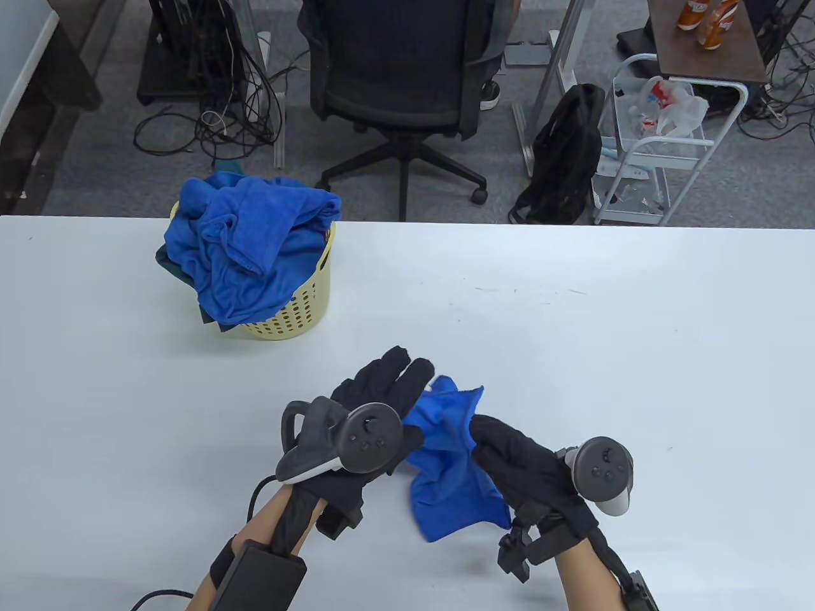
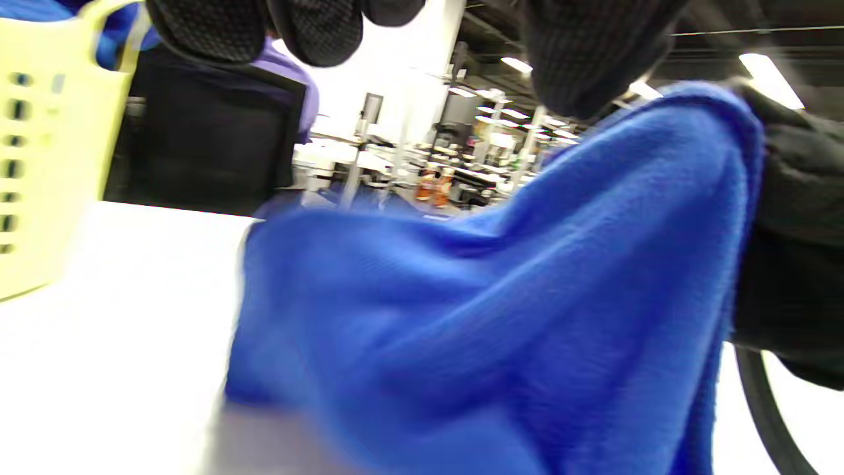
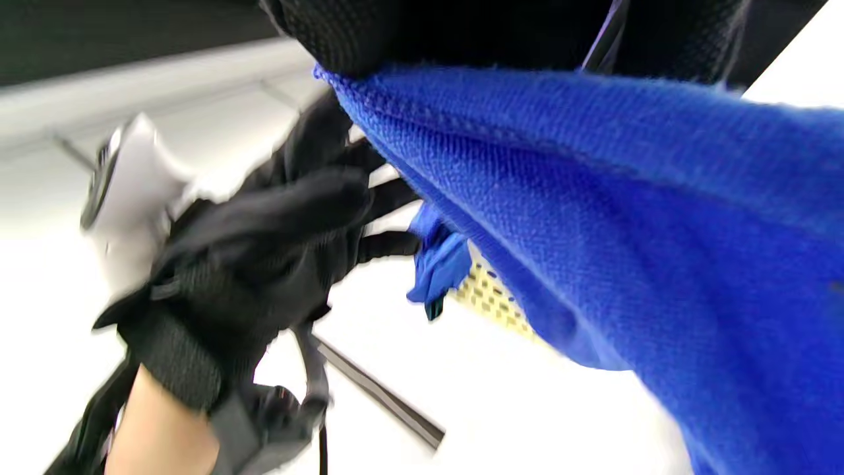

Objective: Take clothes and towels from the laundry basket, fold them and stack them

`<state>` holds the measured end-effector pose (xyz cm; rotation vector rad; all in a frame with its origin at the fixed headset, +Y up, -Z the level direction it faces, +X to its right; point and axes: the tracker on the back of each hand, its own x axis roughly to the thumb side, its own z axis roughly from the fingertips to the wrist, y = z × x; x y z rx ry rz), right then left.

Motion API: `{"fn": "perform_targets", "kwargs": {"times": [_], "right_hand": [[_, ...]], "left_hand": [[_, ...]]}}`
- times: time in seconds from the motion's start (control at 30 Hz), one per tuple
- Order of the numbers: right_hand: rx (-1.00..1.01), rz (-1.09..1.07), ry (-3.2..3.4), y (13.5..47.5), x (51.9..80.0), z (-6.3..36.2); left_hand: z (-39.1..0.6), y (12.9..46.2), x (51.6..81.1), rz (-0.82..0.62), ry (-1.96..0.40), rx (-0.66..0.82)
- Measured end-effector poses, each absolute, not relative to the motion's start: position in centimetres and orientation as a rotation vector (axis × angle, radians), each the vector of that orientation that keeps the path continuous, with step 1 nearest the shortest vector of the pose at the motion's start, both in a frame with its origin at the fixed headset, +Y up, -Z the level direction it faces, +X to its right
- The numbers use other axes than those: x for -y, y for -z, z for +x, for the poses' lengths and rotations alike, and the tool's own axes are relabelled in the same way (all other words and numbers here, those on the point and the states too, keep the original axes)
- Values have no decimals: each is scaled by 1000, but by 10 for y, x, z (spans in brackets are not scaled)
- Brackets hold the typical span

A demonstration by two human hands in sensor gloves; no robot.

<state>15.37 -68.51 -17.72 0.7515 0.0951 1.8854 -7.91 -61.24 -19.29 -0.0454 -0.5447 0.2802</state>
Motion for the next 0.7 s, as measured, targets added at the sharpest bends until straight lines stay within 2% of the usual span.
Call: {"fn": "perform_targets", "kwargs": {"times": [0.07,0.13,0.17,0.23,0.3,0.43,0.53,0.57,0.63,0.7], "right_hand": [[-151,808,-1925,175,682,150],[-143,799,-1911,173,680,150],[-149,787,-1922,174,681,150],[-159,735,-1939,175,685,153],[-113,732,-1932,175,690,153],[-424,830,-2299,168,705,127],[-15,610,-2643,171,720,128],[13,560,-2577,175,719,140],[-71,563,-2316,183,720,162],[-81,464,-2079,188,724,178]], "left_hand": [[-66,195,623,-121,-254,628],[-60,199,635,-237,-183,625],[-62,201,638,-223,-182,600],[-75,201,638,-13,-314,529],[-88,200,635,26,-448,499],[-111,188,625,173,-615,391],[-141,179,623,225,-681,279],[-158,177,627,261,-671,201],[-182,175,639,271,-637,89],[-199,175,656,205,-617,37]]}}
